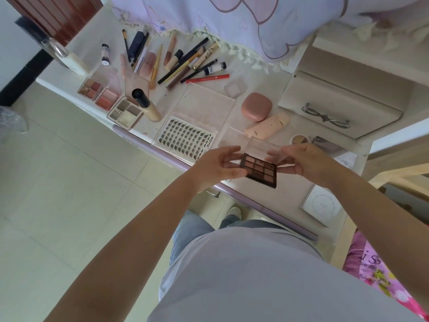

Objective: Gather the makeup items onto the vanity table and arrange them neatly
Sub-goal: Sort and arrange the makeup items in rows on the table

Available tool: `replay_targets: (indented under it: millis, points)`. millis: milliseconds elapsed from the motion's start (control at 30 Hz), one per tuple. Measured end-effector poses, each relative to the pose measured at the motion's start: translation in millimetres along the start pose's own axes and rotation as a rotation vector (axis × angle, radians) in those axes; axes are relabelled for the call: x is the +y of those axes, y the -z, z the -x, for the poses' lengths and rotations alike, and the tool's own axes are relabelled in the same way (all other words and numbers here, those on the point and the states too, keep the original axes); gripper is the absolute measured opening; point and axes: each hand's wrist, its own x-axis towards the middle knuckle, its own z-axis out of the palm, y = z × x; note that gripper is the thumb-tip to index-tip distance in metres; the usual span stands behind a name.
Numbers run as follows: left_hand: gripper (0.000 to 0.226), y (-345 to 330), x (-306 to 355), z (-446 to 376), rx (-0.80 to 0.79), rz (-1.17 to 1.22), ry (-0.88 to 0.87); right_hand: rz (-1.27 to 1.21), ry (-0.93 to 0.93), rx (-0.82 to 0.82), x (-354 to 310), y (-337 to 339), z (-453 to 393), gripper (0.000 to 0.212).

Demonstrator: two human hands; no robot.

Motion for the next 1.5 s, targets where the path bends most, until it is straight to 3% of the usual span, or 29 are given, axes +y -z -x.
replay_targets:
  millis: [200,300,400,567,700,1067,1200,1300,1400,1500]
  points:
    - [0.062,-7,-20,-9,-0.033,-0.405,0.043,-0.004,-0.164,0.199,18,-3,-8,0.038]
    - [0.062,-15,-28,-17,-0.063,-0.575,0.054,0.125,-0.144,0.400,31,-6,-14,0.039]
    - [0.061,-23,-33,-24,-0.070,-0.682,0.053,0.196,-0.139,0.493,39,-7,-19,0.039]
    - [0.030,-36,-38,-32,-0.067,-0.928,0.004,0.125,-0.157,0.635,45,-5,-29,0.038]
    - [0.022,-40,-40,-32,-0.004,-1.085,0.010,0.087,-0.179,0.697,45,-4,-35,0.036]
    - [0.022,-42,-48,-26,0.091,-1.170,0.001,0.112,-0.204,0.637,40,-8,-37,0.037]
    - [0.023,-42,-54,-20,0.143,-1.193,-0.034,0.348,-0.097,0.613,42,1,-13,0.029]
    - [0.023,-44,-55,-17,0.213,-1.222,-0.125,0.690,-0.025,0.609,51,15,18,0.016]
    - [0.028,-47,-54,-15,0.209,-1.196,-0.170,1.053,-0.108,0.494,70,29,51,0.042]
    - [0.029,-49,-52,-15,0.175,-1.208,-0.208,1.216,-0.163,0.387,95,29,76,0.072]
